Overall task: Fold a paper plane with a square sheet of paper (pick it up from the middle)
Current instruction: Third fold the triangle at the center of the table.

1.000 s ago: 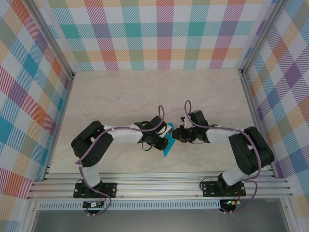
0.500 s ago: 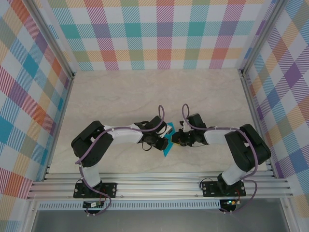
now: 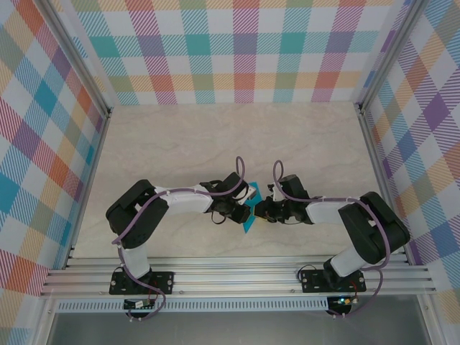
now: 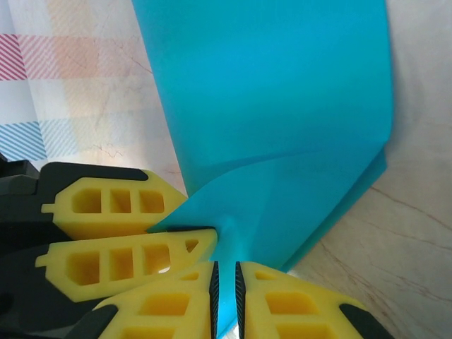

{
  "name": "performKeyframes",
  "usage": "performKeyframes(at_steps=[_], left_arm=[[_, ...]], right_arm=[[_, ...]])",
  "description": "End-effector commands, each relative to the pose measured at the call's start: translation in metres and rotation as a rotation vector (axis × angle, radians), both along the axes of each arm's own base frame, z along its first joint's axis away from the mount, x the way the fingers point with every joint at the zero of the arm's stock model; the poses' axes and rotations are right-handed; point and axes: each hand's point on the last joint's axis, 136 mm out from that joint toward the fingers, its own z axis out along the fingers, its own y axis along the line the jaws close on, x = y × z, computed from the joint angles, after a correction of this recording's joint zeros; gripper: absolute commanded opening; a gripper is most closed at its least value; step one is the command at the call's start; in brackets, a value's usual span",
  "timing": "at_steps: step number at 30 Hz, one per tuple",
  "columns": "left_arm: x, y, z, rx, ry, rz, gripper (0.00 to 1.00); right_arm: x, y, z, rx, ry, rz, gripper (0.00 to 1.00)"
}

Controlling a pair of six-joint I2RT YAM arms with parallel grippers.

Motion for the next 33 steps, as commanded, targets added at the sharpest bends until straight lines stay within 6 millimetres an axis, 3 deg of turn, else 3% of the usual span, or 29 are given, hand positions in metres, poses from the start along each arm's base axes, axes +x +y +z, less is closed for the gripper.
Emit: performKeyframes(at_steps=[1, 6, 9, 17, 23, 33], left_arm=[[-0.001, 0.007, -0.012, 0.047, 0.021, 0.005, 0.11], [0.000, 0.009, -0.013, 0.051, 0.019, 0.012, 0.11], [-0.001, 0.010, -0.013, 0.056, 0.022, 0.013, 0.11], [0.003, 0.011, -0.012, 0.060, 0.002, 0.027, 0.11], [0.002, 0.007, -0.012, 0.043, 0.010, 0.025, 0.11], [0.002, 0.008, -0.013, 0.047, 0.013, 0.024, 0.11]], right_arm=[[0.002, 0.005, -0.007, -0.015, -0.012, 0.003, 0.17], [-0.002, 0.001, -0.029, -0.055, 0.029, -0.009, 0.16], [-0.001, 0.005, -0.018, -0.019, 0.013, -0.002, 0.16], [-0.012, -0.005, -0.003, -0.055, -0.035, -0.041, 0.16], [-0.015, 0.006, 0.003, -0.008, -0.054, -0.035, 0.15], [-0.016, 0.013, -0.009, -0.027, -0.033, -0.034, 0.14]])
